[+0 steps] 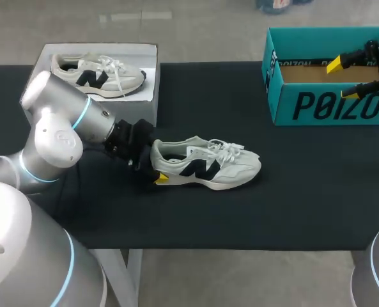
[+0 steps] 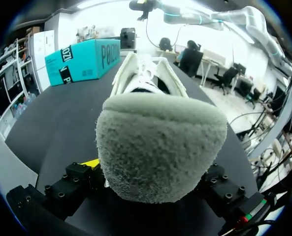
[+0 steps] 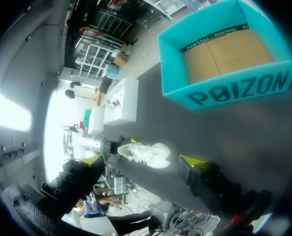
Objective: Take the shoe out of the shoebox, open the shoe tongue, remove and reinsert the insole, then place the shoe into the shoebox
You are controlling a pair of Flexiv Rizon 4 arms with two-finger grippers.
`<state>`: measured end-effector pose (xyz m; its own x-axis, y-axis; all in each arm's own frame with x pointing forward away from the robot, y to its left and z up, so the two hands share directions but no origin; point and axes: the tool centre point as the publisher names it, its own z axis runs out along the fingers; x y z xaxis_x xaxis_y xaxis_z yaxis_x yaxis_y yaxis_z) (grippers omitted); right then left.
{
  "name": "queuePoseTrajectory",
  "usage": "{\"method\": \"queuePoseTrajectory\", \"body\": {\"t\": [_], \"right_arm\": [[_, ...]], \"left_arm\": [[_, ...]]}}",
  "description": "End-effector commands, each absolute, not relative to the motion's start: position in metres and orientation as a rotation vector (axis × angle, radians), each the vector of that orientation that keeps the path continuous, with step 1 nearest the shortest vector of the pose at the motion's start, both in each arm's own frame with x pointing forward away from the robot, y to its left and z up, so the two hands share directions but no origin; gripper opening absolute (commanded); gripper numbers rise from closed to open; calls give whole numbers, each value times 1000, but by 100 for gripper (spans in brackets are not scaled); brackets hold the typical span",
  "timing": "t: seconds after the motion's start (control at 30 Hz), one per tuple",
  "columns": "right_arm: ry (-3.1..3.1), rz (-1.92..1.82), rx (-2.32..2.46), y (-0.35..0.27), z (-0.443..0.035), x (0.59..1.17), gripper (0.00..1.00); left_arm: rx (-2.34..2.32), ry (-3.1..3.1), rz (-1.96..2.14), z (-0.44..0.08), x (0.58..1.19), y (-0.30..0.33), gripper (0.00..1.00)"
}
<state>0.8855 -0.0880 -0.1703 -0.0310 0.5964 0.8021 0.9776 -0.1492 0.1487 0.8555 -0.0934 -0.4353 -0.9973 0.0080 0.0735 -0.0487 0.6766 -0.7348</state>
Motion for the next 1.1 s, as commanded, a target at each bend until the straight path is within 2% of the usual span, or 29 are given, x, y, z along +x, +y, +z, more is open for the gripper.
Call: {"method": "queuePoseTrajectory", "body": {"t": [0.03, 0.07, 0.1, 0.13, 1.1], "right_arm": [[-1650, -1056, -1780, -88, -171, 885, 100], [-1650, -1056, -1780, -88, -171, 885, 100], [-1650, -1056, -1780, -88, -171, 885, 100], [-1650, -1056, -1780, -88, -171, 885, 100], [-1650, -1056, -1780, -88, -171, 885, 100]], "left_arm": [[33, -2812, 1242, -439, 854, -95, 50], [33, -2810, 1244, -439, 854, -95, 33], [32, -2809, 1243, -439, 854, -95, 10], [31, -2808, 1243, -439, 855, -95, 0], [9, -2799, 1231, -436, 857, -95, 0]]}}
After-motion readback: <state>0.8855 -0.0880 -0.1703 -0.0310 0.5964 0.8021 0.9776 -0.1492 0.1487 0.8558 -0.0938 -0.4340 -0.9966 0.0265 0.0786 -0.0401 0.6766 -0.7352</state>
